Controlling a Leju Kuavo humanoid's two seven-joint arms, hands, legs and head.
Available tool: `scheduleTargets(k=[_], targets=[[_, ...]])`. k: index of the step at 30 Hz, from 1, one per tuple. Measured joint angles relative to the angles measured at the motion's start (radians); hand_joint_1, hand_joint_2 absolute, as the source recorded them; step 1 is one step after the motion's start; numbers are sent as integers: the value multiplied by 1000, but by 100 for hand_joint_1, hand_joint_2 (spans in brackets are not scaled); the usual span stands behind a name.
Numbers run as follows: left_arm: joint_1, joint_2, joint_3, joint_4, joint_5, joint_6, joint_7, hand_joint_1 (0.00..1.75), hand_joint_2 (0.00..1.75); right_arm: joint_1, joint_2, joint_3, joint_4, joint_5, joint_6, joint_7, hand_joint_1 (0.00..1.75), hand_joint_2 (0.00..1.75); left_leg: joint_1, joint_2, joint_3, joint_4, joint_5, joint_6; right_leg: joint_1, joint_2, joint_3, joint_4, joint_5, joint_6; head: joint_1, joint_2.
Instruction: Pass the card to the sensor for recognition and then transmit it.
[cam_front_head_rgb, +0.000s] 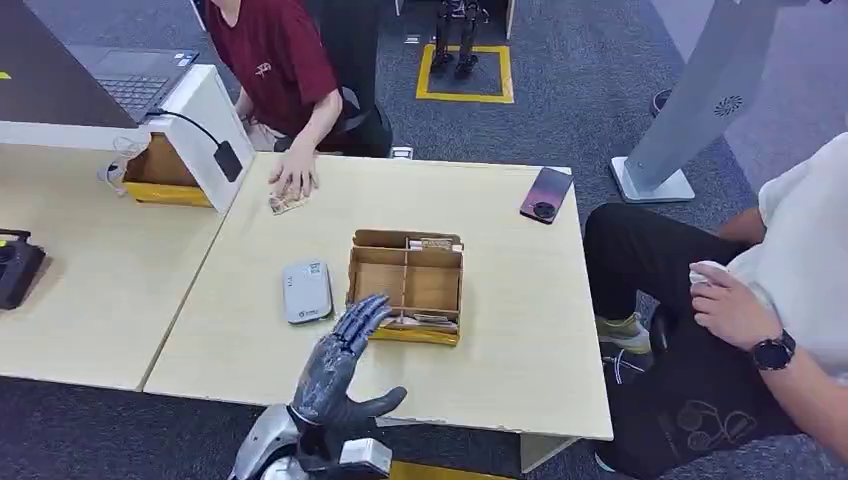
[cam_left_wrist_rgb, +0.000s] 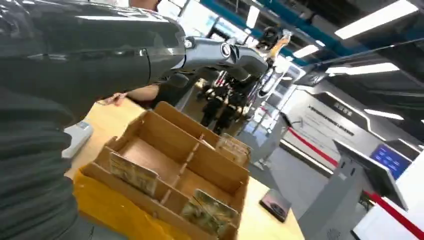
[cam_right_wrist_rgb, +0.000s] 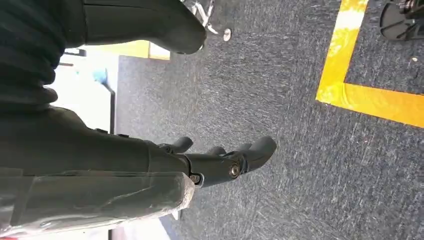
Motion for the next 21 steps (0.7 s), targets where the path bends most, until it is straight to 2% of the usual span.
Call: scheduleTargets(k=[3,6,10,15,18,21], targets=[[-17,11,-52,19,-81,60,41,0,175,-1,0,-4,0,3,0,-3,0,175,0,0,0,0,0,0,0,0,0,0,0,0,0,0],[-42,11,-75,69,-274,150,133,0,175,-3,0,-5,0,11,0,-3,0,175,0,0,0,0,0,0,0,0,0,0,1,0,0,0],[-64,-19,-60,134,-500,168,219,0,175,-4,0,-5,0,24,2,-3,0,175,0,0,0,0,1,0,0,0,0,0,1,-1,0,0],[-89,-51,-15,193,-583,170,296,0,175,-5,0,-5,0,39,3,-9,0,175,0,0,0,0,1,0,0,0,0,0,1,-1,0,0],[-110,-66,10,233,-608,170,373,0,175,-5,0,-5,0,42,5,-9,0,175,0,0,0,0,1,0,0,0,0,0,1,-1,0,0],[-131,-78,42,278,-594,170,388,0,175,-5,0,-4,0,42,5,-10,0,175,0,0,0,0,1,0,0,0,0,0,1,-1,0,0]])
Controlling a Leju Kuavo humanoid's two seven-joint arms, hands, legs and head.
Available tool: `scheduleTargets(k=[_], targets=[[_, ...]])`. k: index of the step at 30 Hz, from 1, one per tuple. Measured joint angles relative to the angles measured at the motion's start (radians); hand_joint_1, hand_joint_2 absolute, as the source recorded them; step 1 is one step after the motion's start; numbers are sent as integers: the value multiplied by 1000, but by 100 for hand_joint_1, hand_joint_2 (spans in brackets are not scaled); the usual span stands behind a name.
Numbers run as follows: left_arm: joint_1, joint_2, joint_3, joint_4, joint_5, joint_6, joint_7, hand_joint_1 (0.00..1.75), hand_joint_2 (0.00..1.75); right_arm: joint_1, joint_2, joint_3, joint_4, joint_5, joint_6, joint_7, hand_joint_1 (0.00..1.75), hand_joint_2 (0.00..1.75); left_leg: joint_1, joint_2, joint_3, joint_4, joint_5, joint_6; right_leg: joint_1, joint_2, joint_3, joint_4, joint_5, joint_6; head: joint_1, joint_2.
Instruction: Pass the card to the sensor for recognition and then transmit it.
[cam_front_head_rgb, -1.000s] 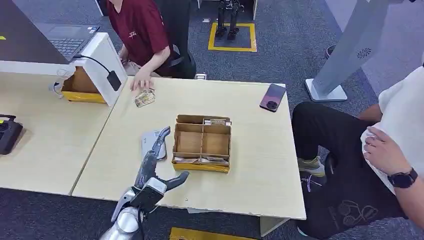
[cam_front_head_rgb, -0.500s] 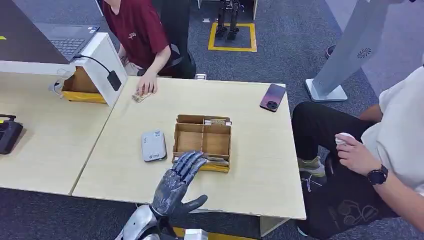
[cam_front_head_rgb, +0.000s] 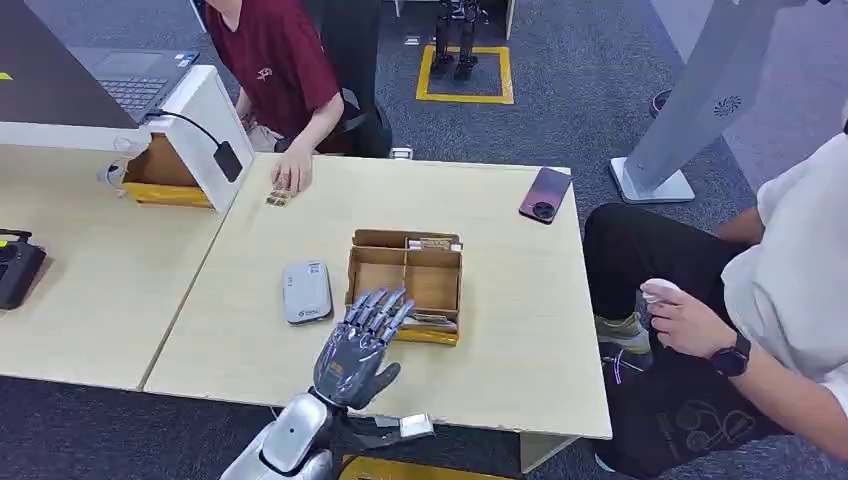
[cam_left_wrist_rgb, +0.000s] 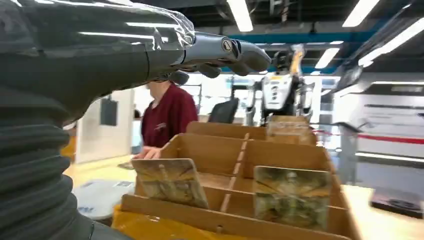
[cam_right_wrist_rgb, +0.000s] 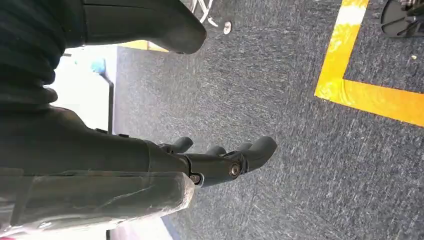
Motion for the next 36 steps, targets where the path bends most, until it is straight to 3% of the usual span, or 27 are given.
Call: scheduleTargets(k=[6,18,36], targets=[[-16,-24,65,64,32,0,-29,0,175,0,0,1,0,5,1,0,0,175,0,0,0,0,0,0,0,0,0,0,0,0,0,0],[-21,-36,92,101,42,1,-35,0,175,0,0,3,0,11,1,0,0,175,0,0,0,0,0,0,0,0,0,0,0,0,0,0],[-50,-86,252,159,76,1,-61,0,175,0,0,3,0,17,1,0,0,175,0,0,0,0,0,0,0,0,0,0,0,0,0,0]])
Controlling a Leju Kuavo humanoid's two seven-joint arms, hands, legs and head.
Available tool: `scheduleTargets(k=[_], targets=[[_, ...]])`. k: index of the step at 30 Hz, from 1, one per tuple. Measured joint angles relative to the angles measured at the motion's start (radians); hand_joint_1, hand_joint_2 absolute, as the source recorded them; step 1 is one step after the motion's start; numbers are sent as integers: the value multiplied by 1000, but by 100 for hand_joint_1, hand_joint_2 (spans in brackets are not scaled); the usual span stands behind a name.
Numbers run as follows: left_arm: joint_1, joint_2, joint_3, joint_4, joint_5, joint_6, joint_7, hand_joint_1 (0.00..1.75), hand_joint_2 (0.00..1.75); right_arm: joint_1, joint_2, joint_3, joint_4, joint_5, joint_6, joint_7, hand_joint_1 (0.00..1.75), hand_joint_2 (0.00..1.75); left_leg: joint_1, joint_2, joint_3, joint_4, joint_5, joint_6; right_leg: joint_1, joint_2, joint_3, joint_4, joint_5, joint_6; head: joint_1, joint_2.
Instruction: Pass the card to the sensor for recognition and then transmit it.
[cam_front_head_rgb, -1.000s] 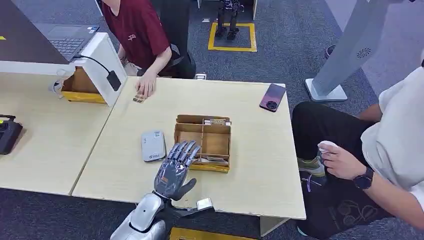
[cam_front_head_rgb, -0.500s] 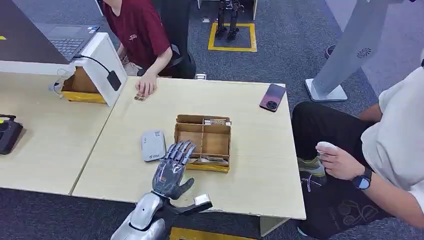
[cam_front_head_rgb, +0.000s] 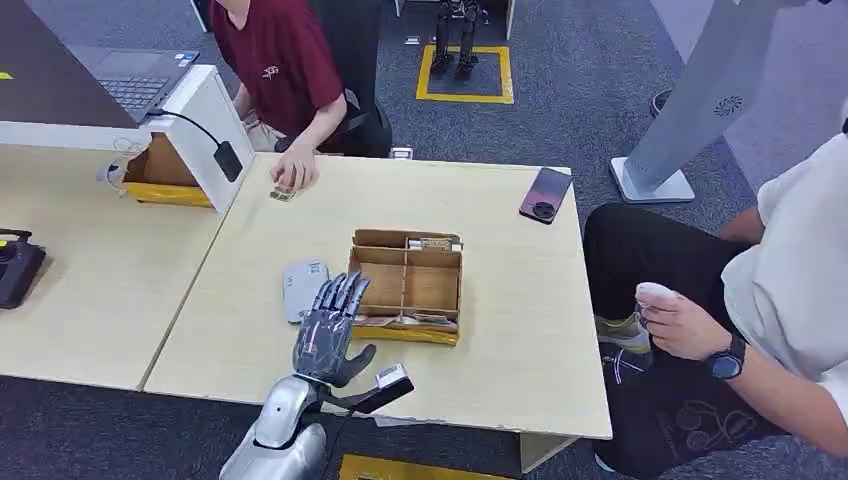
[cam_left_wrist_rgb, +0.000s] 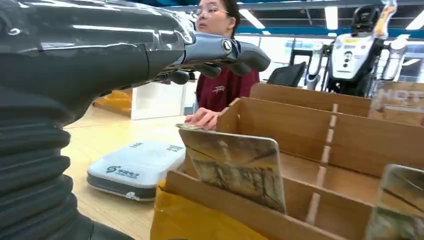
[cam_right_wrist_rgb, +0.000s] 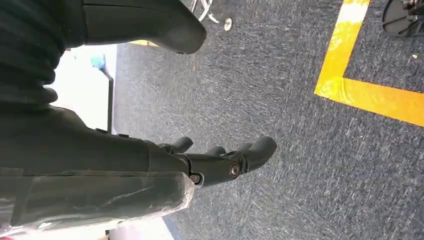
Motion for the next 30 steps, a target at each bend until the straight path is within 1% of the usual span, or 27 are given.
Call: scheduleTargets(k=[4,7,8,9,11,14,17,25,30], targets=[[0,-5,21,0,0,0,2,0,175,0,0,0,0,1,0,0,0,175,0,0,0,0,0,0,0,0,0,0,0,0,0,0],[0,-8,28,0,10,0,-13,0,175,0,0,0,0,1,0,-2,0,175,0,0,0,0,0,0,0,0,0,0,0,0,0,0],[0,-11,31,0,19,0,-20,155,175,0,0,0,0,1,0,-2,0,175,0,0,0,0,0,0,0,0,0,0,0,0,0,0],[-1,-14,34,2,34,0,-28,175,175,0,0,0,0,1,0,-2,0,175,0,0,0,0,0,0,0,0,0,0,0,0,0,0],[-1,-14,35,5,51,0,-39,175,175,0,0,0,0,1,0,-2,0,175,0,0,0,0,0,0,0,0,0,0,0,0,0,0],[-3,-14,40,13,86,0,-72,175,175,0,0,1,0,3,0,-2,0,175,0,0,0,0,0,0,0,0,0,0,0,0,0,0],[-4,-14,41,19,100,0,-85,175,175,0,0,1,0,3,0,-2,0,175,0,0,0,0,0,0,0,0,0,0,0,0,0,0],[-18,-23,52,42,109,2,-89,175,175,0,0,2,0,5,0,-2,0,175,0,0,0,0,0,0,0,0,0,0,0,0,0,0],[-26,-23,53,61,134,6,-98,175,175,0,0,2,0,7,2,-2,0,175,0,0,0,0,0,0,0,0,0,0,0,0,0,0]])
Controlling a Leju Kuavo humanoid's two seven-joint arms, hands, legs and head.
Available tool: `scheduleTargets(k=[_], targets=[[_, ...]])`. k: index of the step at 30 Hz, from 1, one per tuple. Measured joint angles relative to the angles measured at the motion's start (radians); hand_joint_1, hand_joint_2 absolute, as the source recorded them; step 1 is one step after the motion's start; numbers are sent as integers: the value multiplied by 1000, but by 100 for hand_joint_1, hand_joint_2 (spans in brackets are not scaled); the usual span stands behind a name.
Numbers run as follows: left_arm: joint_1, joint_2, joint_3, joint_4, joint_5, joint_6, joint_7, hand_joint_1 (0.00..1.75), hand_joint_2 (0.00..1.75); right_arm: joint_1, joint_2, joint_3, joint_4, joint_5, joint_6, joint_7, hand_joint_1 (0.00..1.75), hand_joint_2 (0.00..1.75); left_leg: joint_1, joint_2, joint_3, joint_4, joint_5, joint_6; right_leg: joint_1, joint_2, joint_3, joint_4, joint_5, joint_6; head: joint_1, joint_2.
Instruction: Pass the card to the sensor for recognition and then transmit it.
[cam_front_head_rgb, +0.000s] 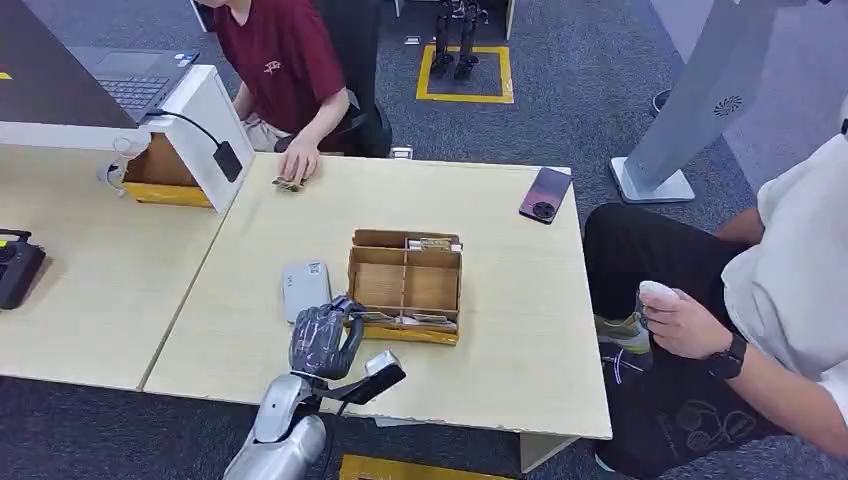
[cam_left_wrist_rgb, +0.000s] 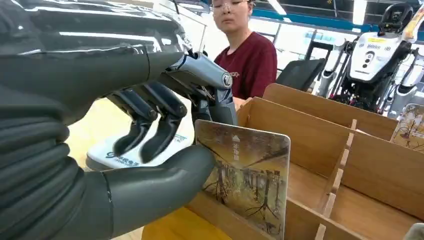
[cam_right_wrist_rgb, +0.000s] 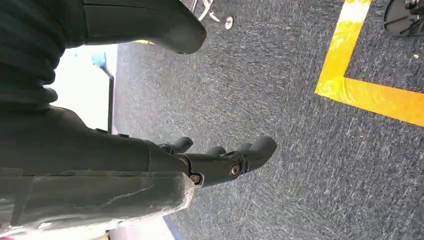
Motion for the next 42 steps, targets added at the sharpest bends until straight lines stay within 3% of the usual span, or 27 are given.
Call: scheduleTargets(k=[12,17,22,28,35,39,42], targets=[[-14,0,0,39,75,5,-14,175,175,0,0,0,0,6,-1,-2,0,175,0,0,0,0,0,0,0,0,0,0,0,0,0,0],[-32,4,-15,48,237,-5,-41,175,175,0,0,0,0,5,-2,-2,0,175,0,0,0,0,1,-1,0,0,0,0,1,0,0,0],[-37,50,-89,-148,407,-152,13,175,175,2,0,0,0,-11,-3,-2,0,175,0,0,0,0,1,-1,0,0,0,0,1,0,0,0],[-46,107,-147,-320,460,-178,33,175,175,2,0,-2,0,-13,-5,-2,0,175,0,0,0,0,1,-1,0,0,0,0,1,0,0,0],[-65,156,-148,-401,464,-192,70,175,175,1,0,-9,0,-12,-5,-3,0,175,0,0,0,0,1,-1,0,0,0,0,1,0,0,0],[-88,161,-148,-392,421,-163,101,175,175,1,0,-8,0,-2,-2,-3,0,175,0,0,0,0,1,-1,0,0,-1,0,1,0,0,0],[-150,162,-145,-337,362,-120,156,175,175,0,0,-5,0,17,0,-3,0,175,0,0,0,0,2,-1,0,0,-1,0,1,0,0,0]])
